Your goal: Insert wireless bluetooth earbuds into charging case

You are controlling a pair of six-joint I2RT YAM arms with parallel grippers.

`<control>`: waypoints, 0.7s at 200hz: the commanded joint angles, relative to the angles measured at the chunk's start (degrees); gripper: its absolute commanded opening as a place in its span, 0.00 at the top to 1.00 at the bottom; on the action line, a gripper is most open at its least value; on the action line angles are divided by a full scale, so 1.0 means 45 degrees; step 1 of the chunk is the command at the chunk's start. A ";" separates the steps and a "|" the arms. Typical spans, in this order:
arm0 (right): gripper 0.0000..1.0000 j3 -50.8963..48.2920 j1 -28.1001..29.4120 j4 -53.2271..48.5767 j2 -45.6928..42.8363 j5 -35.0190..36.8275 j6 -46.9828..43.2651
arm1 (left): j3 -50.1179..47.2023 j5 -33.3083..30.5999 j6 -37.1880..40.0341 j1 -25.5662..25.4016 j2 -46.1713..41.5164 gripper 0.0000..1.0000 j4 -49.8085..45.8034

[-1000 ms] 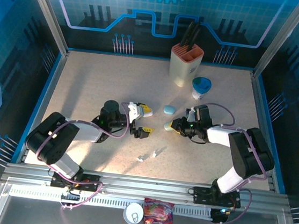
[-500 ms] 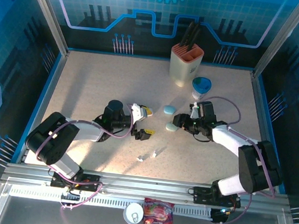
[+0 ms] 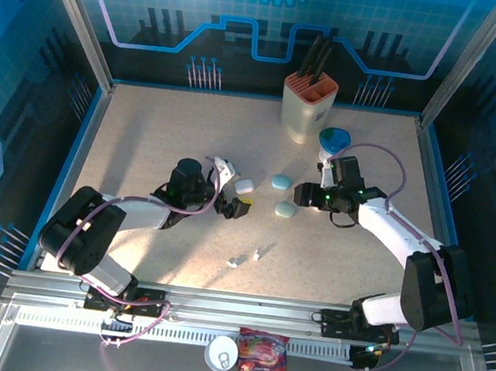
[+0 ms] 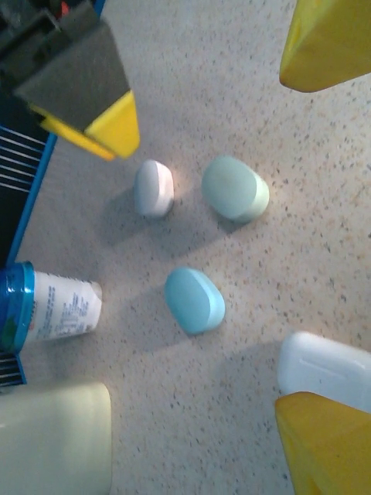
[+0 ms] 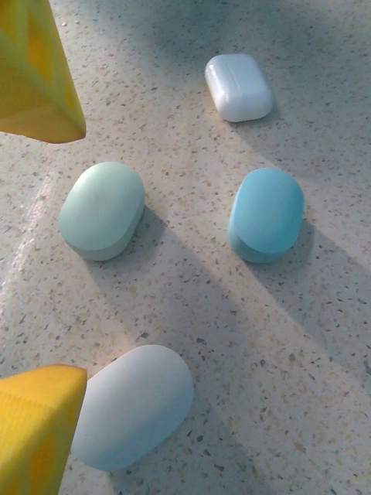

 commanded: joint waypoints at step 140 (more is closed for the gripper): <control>0.23 -0.0150 0.0146 -0.0093 -0.0643 -0.0667 -0.0139 | 1.0743 -0.4439 0.4694 -0.0429 0.5045 0.05 -1.5119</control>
